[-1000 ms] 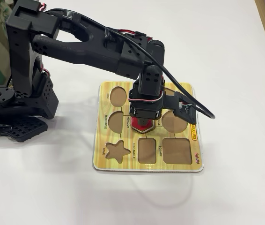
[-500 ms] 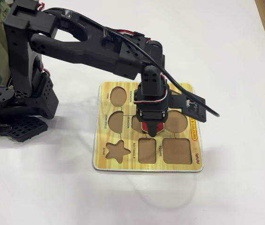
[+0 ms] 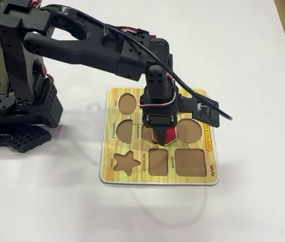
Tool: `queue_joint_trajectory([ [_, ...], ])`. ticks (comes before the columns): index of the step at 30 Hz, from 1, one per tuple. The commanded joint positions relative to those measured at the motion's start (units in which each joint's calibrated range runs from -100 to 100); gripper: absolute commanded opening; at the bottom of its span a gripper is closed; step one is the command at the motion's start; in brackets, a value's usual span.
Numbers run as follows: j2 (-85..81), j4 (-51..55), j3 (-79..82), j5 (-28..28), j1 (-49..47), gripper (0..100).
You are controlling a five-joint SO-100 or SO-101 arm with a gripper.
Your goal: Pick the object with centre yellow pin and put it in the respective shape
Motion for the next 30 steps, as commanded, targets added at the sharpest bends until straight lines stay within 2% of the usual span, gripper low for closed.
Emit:
queue_joint_trajectory([
  [1, -3.43, -0.63, -0.27, -0.09, -0.52, 17],
  [12, -6.86, 0.41, 1.44, -0.09, -1.01, 17],
  [20, -22.76, -0.55, 20.23, -0.2, -1.01, 17],
  [30, -46.69, -0.55, 33.09, -0.2, -1.01, 17],
])
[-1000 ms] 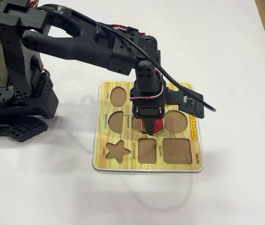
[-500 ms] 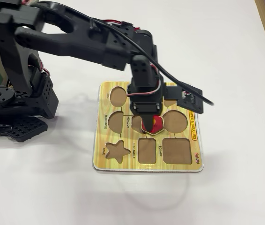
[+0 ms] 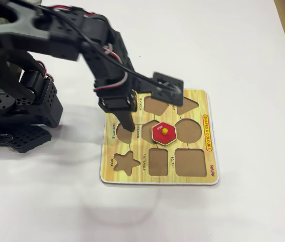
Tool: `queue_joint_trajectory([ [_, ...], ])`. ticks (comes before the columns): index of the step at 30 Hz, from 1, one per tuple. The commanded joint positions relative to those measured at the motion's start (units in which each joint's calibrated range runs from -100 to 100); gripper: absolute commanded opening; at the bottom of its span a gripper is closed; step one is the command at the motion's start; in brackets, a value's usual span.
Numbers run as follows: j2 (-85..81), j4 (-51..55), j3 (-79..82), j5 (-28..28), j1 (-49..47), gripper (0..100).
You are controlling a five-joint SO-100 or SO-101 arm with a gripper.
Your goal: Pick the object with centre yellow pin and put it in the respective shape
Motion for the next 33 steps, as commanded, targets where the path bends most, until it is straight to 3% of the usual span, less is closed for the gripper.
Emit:
queue_joint_trajectory([
  [1, -10.8, -0.55, 2.52, -0.2, -0.54, 17],
  [25, -71.31, -0.55, 35.07, -0.25, -0.54, 17],
  [33, -73.32, -0.55, 49.19, -0.25, -0.45, 17],
])
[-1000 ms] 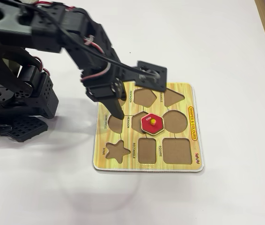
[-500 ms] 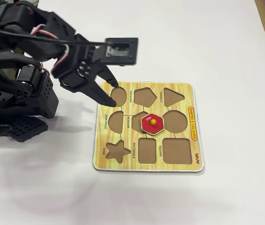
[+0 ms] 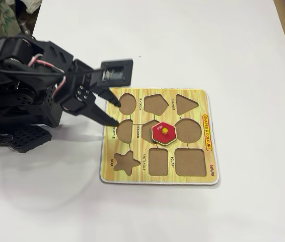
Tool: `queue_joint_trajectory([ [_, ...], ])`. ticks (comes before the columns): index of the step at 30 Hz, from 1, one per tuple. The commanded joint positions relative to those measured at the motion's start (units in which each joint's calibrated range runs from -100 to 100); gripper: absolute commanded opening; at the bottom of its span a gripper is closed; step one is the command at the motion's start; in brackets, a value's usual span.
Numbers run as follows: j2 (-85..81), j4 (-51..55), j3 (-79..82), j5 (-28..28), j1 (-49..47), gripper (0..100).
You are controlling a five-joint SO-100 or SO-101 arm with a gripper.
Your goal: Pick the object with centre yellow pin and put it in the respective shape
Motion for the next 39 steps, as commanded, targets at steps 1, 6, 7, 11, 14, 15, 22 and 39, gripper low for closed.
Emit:
queue_joint_trajectory([
  [1, -0.29, -0.63, 3.51, -0.25, 0.21, 17],
  [6, -0.29, -0.63, 8.99, -0.25, 0.21, 17],
  [7, -0.29, -0.46, 9.71, -0.25, 0.21, 17],
  [11, -0.21, 0.41, 9.8, -0.25, 0.7, 17],
  [14, -0.12, 2.91, 9.8, -0.25, 0.99, 17],
  [15, -0.12, 4.38, 9.8, -0.25, 1.09, 17],
  [22, -0.04, 8.62, 9.8, -0.25, 0.99, 17],
  [39, 0.04, 8.62, 9.8, 0.32, 0.89, 2],
])
